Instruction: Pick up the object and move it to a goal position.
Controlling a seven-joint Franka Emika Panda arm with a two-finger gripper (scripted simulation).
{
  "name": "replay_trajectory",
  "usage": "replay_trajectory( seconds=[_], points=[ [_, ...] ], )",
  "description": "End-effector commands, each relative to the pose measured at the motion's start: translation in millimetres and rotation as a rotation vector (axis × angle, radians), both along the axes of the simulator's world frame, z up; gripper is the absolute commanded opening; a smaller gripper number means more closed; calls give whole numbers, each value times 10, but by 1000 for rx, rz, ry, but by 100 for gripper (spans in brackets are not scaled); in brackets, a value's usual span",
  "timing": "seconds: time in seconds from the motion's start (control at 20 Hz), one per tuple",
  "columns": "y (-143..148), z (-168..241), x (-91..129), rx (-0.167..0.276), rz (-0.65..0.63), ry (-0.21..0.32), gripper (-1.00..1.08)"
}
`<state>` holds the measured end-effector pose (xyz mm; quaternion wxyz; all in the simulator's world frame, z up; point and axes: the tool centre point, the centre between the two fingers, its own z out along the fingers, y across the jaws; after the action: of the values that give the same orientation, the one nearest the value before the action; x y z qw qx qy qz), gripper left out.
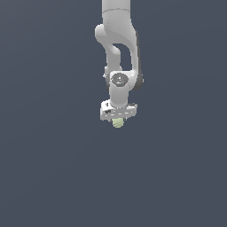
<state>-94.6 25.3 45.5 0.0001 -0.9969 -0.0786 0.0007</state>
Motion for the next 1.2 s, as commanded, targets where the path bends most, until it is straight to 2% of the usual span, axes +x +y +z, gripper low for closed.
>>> replay_trajectory(
  seconds=[0.0, 0.1, 0.15, 0.75, 1.15],
  points=[
    [0, -49, 5, 0, 0, -1, 100],
    [0, -60, 6, 0, 0, -1, 100],
    [0, -60, 6, 0, 0, -1, -100],
    [-11, -51, 12, 0, 0, -1, -100],
    [-240, -5, 201, 0, 0, -1, -100]
  ],
)
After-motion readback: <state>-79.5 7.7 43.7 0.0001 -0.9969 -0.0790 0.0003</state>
